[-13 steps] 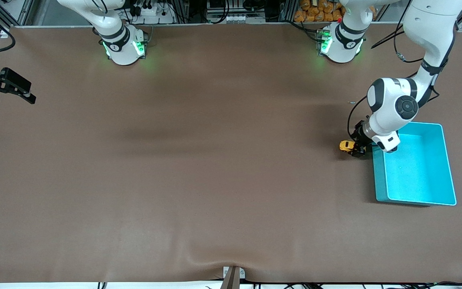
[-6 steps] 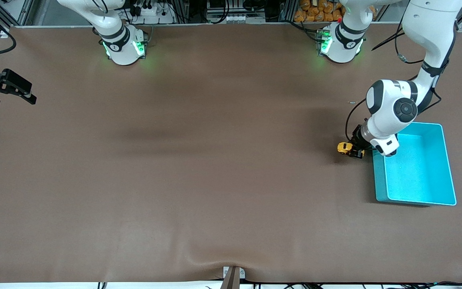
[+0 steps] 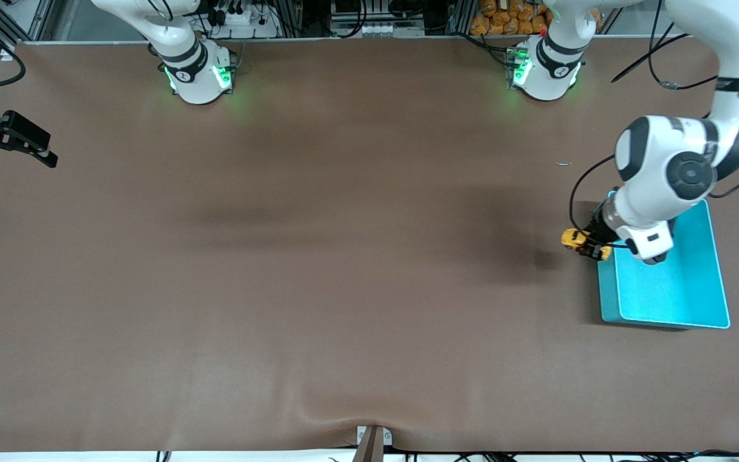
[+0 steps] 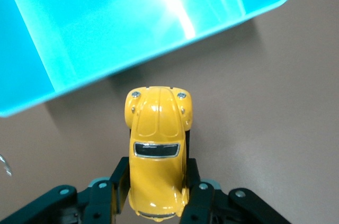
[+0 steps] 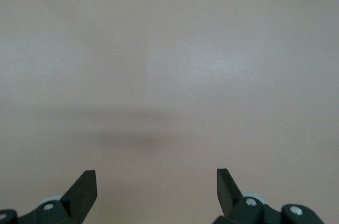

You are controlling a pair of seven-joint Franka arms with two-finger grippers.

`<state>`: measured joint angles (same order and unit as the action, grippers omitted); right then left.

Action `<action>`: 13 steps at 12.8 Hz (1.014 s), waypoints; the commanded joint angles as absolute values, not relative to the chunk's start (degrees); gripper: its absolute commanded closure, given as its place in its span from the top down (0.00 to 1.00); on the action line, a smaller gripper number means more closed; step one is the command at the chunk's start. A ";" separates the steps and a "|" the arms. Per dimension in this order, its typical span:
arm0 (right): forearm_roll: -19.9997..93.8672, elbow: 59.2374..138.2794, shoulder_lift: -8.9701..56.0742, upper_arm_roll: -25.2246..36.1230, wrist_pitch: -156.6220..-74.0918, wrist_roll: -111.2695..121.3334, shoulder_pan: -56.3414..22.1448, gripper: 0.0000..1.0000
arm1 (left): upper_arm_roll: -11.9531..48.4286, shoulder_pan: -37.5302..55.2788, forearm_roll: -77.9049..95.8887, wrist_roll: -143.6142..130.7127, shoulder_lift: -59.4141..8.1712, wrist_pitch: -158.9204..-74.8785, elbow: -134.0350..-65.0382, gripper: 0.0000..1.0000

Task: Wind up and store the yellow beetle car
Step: 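Lift the car with the left gripper and carry it into the bin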

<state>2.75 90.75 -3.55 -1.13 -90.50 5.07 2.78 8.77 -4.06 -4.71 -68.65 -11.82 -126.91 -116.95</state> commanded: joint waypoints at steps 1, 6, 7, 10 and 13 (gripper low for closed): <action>1.93 91.32 -4.48 -1.41 -90.79 4.04 2.37 1.00 | 8.88 -8.60 -5.80 -56.04 -11.34 -124.02 -114.44 0.00; 2.11 91.41 -4.39 -1.49 -90.79 3.96 2.20 1.00 | 8.70 -16.34 -5.89 -28.51 -10.81 -121.99 -114.43 0.00; 2.20 91.41 -4.39 -1.49 -90.79 3.96 2.20 1.00 | 8.70 -17.74 -6.85 -25.87 -10.98 -122.43 -114.35 0.00; 2.37 91.41 -4.05 -1.49 -90.79 3.87 2.11 1.00 | 8.88 -20.47 -11.16 -14.63 -13.17 -123.22 -113.04 0.00; 2.46 91.41 -4.04 -1.49 -90.62 3.52 2.02 1.00 | 8.88 -21.53 -11.16 -1.36 -17.56 -123.49 -109.79 0.00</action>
